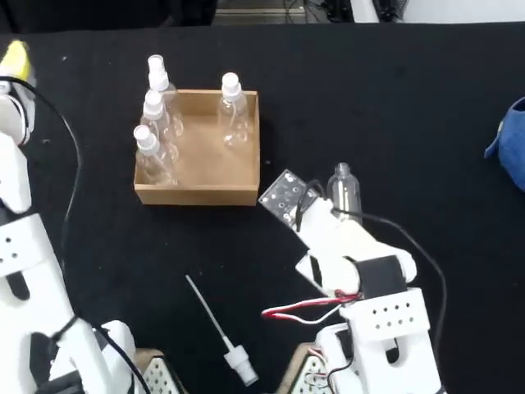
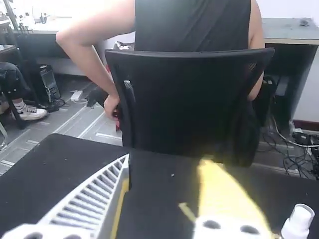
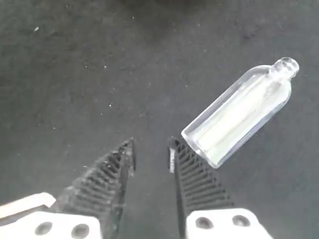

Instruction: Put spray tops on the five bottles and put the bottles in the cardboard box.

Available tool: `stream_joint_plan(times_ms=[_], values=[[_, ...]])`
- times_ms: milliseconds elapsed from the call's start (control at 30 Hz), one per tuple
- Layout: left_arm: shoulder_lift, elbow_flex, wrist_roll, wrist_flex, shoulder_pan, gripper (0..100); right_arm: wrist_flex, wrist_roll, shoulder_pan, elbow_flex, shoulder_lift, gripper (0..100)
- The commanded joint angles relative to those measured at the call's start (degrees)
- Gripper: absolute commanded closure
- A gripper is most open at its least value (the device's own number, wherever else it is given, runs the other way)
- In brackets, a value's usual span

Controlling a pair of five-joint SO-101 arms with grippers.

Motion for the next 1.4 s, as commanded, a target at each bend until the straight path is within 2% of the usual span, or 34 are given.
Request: stream_joint_plan(times_ms=[0,133,233,400,500,667,800,967,1100,1233,1367], values=[[1.41,-3.21,-0.53,-2.29,0.13,76,-1.32,0.35,-5.45,-0.92,-1.01,91.7],[1.58,-2.95,-0.79,-1.76,-3.3,81,0.09,-0.09,-14.42,-1.1,-0.84,91.7],[1.58,-3.03,-0.79,0.44,-7.25,87,0.09,-4.4,-21.71,-1.1,-0.66,91.0],[2.2,-1.98,-0.62,4.92,-16.4,97,-0.7,-11.34,-33.23,-1.1,-0.57,80.6],[1.58,1.8,-0.53,5.1,-21.58,97,-4.48,-17.23,-39.65,0.4,-0.57,78.8],[1.58,7.69,-0.35,5.1,-28.35,97,-15.82,-28.13,-46.86,5.32,-0.57,83.9],[1.49,14.02,-0.09,5.01,-31.34,97,-20.84,-32.97,-52.4,7.25,0.66,86.7],[1.49,20.62,6.33,4.92,-33.54,97,-24.79,-34.2,-54.51,5.58,10.95,86.4],[1.58,25.27,7.3,4.48,-33.1,97,-27.52,-38.77,-54.51,1.27,21.05,82.0],[1.14,30.81,12.75,-1.49,-33.71,97,-31.91,-43.87,-54.24,-1.1,30.81,82.6],[-4.4,37.05,13.54,-5.54,-33.63,97,-36.31,-44.4,-54.15,-2.42,39.43,85.1]])
